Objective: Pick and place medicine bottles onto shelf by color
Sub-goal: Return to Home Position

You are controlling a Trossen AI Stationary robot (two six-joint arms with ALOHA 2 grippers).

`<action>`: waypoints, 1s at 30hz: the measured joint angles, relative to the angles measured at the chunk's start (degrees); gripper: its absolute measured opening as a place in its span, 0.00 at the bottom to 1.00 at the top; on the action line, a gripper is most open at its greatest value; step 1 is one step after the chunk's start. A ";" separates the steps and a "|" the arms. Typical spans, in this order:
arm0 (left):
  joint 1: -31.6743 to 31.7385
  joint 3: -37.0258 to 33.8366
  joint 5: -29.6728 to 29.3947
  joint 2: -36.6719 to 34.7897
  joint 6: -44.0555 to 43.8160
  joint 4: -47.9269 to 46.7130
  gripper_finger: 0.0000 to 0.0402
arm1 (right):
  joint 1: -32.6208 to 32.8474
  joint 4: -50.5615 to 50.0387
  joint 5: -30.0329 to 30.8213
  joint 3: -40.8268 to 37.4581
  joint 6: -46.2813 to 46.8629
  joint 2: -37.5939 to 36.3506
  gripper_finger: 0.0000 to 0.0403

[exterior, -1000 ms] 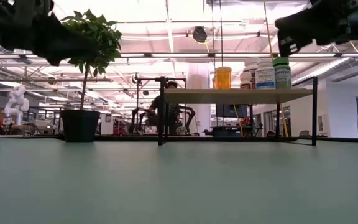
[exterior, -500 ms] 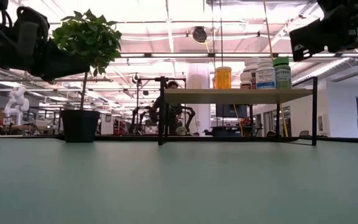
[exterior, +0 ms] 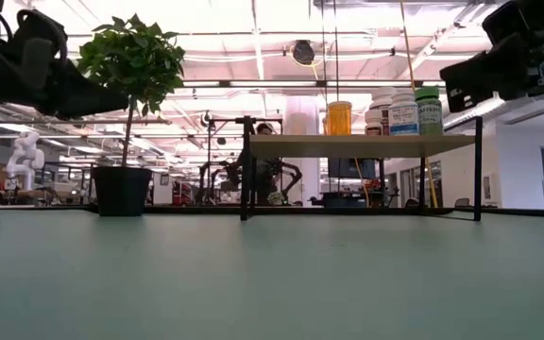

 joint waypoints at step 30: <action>28.88 9.62 42.75 -15.80 0.19 -33.80 0.24 | -2.84 1.31 0.04 -0.01 -0.62 -0.54 0.00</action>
